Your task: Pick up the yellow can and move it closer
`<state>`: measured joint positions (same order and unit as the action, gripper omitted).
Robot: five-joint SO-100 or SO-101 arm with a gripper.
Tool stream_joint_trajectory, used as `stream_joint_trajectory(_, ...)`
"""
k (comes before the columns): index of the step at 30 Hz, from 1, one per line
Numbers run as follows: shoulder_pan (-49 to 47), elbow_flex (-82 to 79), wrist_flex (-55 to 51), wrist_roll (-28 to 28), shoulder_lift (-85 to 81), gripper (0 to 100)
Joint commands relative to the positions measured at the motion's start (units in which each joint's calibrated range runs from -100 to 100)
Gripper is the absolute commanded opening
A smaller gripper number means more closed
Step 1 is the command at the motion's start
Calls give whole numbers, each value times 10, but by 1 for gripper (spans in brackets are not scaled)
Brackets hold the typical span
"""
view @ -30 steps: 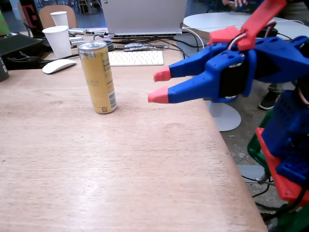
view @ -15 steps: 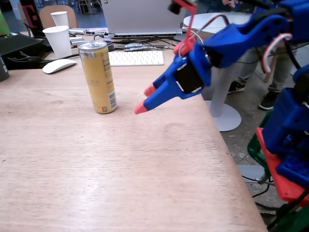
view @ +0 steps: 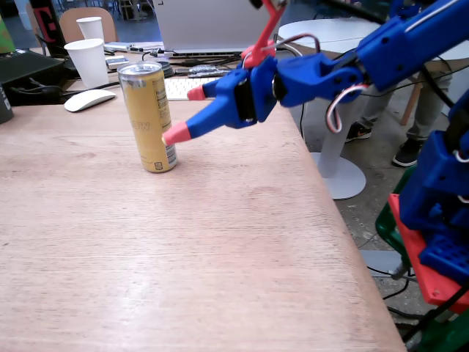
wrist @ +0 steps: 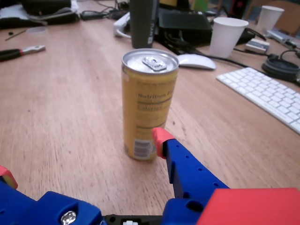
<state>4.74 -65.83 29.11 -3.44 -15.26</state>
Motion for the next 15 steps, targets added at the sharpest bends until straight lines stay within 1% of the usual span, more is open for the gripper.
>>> stream_joint_trajectory(1, 3, 10, 29, -1, 50, 61)
stream_joint_trajectory(2, 5, 8, 29, -1, 57, 61)
stream_joint_trajectory(5, 61, 12, 30, -1, 76, 61)
stream_joint_trajectory(6, 81, 14, 38, -1, 87, 61)
stream_joint_trajectory(7, 98, 14, 68, -1, 95, 61)
stream_joint_trajectory(9, 103, 14, 142, -1, 127, 61)
stream_joint_trajectory(11, 100, 18, 187, -1, 156, 61)
stream_joint_trajectory(13, 93, 57, 197, -1, 197, 60)
stream_joint_trajectory(15, 100, 132, 198, -1, 262, 60)
